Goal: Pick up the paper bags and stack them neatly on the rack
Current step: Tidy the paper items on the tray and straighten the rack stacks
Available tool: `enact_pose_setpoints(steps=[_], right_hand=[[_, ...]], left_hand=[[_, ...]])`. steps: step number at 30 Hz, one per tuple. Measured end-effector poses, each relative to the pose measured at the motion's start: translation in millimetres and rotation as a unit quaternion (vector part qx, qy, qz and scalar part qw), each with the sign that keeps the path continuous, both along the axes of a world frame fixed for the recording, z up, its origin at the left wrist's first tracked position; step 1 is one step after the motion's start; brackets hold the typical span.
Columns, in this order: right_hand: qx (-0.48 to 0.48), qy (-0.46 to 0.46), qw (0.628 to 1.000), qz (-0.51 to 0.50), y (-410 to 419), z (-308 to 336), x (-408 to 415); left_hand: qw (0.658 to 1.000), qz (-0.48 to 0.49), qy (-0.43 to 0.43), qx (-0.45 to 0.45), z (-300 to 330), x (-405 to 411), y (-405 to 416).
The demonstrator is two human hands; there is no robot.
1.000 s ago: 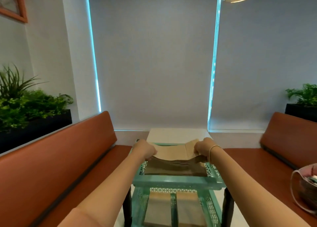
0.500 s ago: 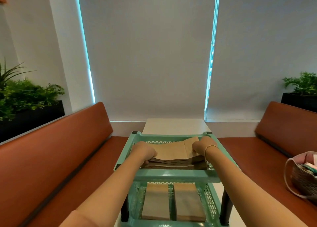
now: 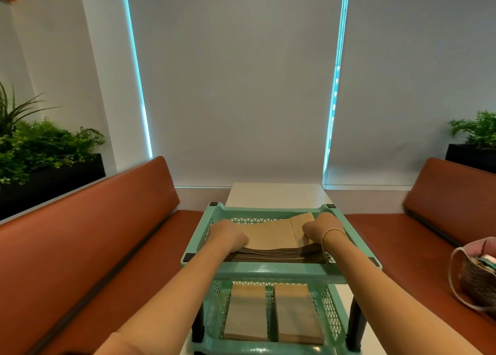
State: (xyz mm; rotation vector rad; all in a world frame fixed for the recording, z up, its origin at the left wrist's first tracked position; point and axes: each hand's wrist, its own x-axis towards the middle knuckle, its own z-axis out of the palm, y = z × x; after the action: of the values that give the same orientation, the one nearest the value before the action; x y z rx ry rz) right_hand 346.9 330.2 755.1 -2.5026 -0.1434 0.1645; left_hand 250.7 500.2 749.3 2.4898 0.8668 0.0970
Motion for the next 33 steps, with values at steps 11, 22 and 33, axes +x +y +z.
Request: enact_pose_setpoints(steps=[11, 22, 33], right_hand=[[-0.017, 0.015, 1.0, 0.0, 0, -6, -4], [-0.003, -0.082, 0.997, 0.014, -8, 16, -34], [0.133, -0.063, 0.967, 0.209, -55, 8, -150]], left_hand=[[0.999, -0.01, 0.024, 0.028, -7, 0, -2], [0.997, -0.033, -0.048, 0.046, 7, -16, -14], [0.951, -0.158, -0.195, -0.18, -4, -110, -84]])
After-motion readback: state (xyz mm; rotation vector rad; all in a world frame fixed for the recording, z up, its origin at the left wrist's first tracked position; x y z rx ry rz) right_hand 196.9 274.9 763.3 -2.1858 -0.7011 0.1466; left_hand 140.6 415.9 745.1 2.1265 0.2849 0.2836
